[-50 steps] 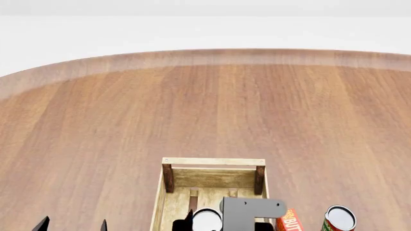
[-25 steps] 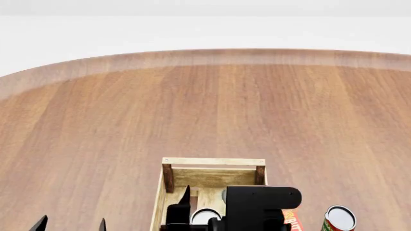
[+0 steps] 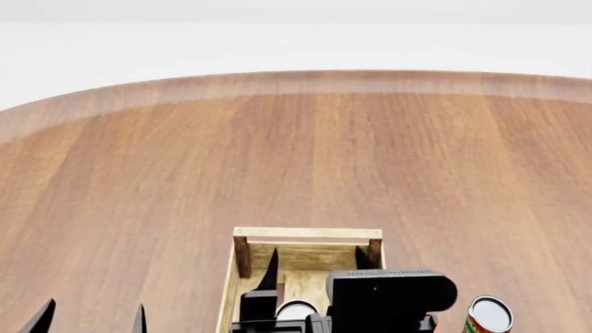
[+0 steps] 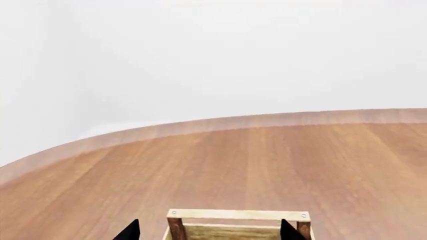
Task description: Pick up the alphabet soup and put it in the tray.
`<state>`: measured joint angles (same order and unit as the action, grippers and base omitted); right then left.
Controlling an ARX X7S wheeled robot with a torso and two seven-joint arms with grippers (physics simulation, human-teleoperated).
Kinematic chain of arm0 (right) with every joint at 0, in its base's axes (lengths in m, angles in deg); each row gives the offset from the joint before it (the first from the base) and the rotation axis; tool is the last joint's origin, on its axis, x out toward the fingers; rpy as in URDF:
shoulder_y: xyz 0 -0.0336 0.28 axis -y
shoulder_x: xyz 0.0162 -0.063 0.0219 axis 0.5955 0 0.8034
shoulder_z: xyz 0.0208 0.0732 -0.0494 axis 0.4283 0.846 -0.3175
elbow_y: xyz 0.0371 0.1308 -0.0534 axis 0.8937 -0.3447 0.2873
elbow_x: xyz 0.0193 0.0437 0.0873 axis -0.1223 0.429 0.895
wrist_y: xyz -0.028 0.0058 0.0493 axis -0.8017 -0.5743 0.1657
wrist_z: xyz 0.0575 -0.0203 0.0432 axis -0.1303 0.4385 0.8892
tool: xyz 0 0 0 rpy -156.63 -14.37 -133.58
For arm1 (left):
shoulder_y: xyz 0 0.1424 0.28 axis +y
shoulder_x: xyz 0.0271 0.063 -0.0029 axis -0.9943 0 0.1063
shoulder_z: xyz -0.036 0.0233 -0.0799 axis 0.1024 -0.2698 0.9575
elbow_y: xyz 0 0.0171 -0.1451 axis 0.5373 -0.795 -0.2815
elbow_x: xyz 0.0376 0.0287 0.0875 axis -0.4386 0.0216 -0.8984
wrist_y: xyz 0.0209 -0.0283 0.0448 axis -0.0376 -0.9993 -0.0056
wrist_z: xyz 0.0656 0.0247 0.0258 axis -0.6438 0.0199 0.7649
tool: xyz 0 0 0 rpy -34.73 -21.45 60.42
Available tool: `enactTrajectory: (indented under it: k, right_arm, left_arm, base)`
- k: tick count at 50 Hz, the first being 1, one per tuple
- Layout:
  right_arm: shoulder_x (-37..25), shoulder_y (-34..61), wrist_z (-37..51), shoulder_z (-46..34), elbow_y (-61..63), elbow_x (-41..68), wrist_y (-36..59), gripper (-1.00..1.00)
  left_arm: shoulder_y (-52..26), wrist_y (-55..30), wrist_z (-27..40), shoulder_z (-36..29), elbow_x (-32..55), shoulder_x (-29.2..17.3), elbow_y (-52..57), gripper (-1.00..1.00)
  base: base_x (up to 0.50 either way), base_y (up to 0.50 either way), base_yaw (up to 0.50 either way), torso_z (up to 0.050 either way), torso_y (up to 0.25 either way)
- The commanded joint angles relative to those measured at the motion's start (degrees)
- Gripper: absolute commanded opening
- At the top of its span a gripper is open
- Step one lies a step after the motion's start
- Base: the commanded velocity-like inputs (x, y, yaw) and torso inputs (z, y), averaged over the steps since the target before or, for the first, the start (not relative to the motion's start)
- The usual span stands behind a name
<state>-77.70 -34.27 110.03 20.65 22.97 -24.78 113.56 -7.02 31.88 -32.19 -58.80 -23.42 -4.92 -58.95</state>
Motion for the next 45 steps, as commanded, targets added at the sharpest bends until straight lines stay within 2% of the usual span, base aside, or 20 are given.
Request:
enactTrajectory:
  k: [1,45]
  right_arm:
    - [-1.1,-0.6,0.4,-0.4,3.1,-1.2,-1.0,1.00]
    - [-6.0,-0.7,5.8,2.2,17.1,2.3,2.7,1.00]
  left_arm:
    - [1.6,-0.3,0.7,-0.4,-0.2,-1.1,5.3,1.00]
    - [4.1,-4.7,3.2,-0.6,0.9,-4.9,22.0,1.00]
  base:
    - [0.00,0.00,0.00,0.000,0.000]
    - [0.00,0.00,0.00,0.000,0.000]
